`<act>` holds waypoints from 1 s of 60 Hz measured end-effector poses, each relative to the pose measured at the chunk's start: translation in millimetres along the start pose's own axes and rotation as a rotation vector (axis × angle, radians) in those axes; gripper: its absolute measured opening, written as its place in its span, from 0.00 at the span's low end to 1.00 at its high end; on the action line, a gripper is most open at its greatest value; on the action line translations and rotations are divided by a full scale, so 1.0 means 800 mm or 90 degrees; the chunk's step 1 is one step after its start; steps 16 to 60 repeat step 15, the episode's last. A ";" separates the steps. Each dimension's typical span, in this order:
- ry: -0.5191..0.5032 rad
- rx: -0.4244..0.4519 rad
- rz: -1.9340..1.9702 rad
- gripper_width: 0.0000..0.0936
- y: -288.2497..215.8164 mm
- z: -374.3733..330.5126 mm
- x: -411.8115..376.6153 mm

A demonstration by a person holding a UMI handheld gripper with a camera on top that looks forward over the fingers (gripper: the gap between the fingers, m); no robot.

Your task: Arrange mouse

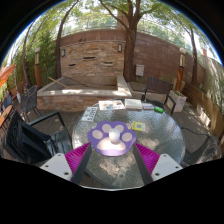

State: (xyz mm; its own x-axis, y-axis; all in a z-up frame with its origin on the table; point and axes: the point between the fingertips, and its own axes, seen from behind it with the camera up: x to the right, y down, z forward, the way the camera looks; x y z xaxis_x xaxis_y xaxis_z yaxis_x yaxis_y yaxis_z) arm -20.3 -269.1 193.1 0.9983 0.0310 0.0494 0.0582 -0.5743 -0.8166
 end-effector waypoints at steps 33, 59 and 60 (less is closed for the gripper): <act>-0.006 -0.009 0.008 0.91 0.031 -0.051 -0.005; -0.006 -0.009 0.008 0.91 0.031 -0.051 -0.005; -0.006 -0.009 0.008 0.91 0.031 -0.051 -0.005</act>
